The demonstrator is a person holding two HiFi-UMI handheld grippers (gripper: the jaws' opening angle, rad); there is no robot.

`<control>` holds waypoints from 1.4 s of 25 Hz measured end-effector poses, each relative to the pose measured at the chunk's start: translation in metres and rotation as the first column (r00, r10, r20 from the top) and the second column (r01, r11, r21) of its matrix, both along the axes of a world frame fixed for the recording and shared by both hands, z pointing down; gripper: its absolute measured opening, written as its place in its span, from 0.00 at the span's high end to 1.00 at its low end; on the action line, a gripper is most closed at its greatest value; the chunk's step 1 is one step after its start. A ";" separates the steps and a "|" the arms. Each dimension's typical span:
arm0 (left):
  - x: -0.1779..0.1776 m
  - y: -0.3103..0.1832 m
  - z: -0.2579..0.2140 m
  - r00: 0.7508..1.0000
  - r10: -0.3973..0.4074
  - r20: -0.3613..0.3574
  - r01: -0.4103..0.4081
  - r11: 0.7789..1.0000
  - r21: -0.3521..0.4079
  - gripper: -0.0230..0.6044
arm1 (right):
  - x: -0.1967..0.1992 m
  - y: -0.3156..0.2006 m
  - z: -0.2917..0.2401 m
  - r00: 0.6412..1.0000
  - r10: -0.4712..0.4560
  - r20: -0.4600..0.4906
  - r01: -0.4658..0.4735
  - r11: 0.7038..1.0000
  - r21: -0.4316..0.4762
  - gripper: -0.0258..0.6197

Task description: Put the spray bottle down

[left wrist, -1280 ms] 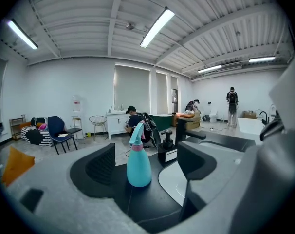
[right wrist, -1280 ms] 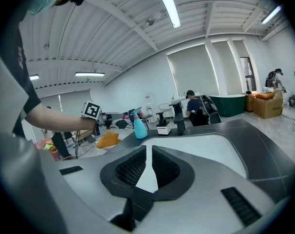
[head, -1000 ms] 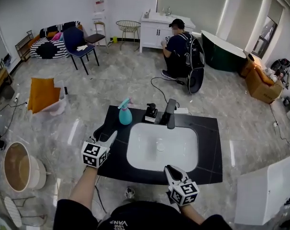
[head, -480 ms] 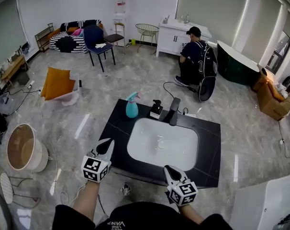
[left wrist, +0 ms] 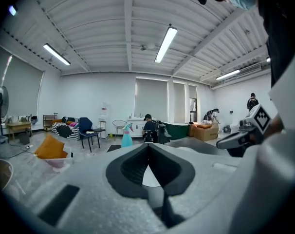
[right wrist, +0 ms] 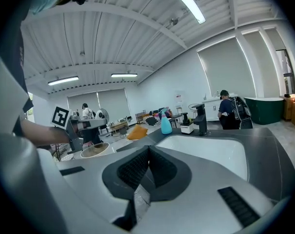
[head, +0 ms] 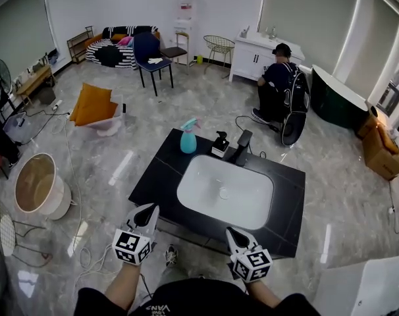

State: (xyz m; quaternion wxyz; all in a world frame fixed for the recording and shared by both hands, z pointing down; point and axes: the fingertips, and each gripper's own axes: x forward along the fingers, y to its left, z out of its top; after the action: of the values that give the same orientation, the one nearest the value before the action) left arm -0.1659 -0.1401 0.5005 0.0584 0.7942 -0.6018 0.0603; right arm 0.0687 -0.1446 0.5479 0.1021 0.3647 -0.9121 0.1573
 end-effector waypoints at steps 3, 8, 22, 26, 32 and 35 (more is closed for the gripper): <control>0.004 0.024 0.003 1.000 -0.026 -0.013 0.026 1.000 -0.003 0.95 | 0.004 0.009 0.003 1.000 -0.023 -0.006 0.023 1.000 0.000 0.96; 0.007 0.064 0.016 0.994 -0.091 -0.062 0.090 0.996 -0.018 0.95 | 0.004 0.022 0.010 0.997 -0.068 -0.022 0.068 0.998 -0.001 0.96; 0.029 0.131 0.033 0.985 -0.155 -0.080 0.151 0.987 -0.062 0.95 | 0.002 0.053 0.018 0.988 -0.145 -0.059 0.145 0.989 -0.003 0.96; 0.034 0.141 0.036 0.983 -0.163 -0.084 0.158 0.985 -0.065 0.95 | 0.003 0.057 0.022 0.985 -0.156 -0.071 0.156 0.988 0.001 0.96; 0.036 0.148 0.040 0.980 -0.171 -0.100 0.165 0.984 -0.067 0.95 | 0.004 0.058 0.022 0.984 -0.161 -0.075 0.162 0.987 0.009 0.96; 0.037 0.147 0.043 0.979 -0.177 -0.102 0.170 0.983 -0.073 0.95 | 0.005 0.057 0.022 0.984 -0.161 -0.072 0.162 0.987 0.006 0.96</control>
State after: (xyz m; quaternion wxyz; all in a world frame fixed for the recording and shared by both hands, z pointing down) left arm -0.1288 0.0072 0.5434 0.1212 0.7385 -0.6626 0.0308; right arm 0.0741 -0.0880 0.5703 0.1449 0.2953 -0.9354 0.1300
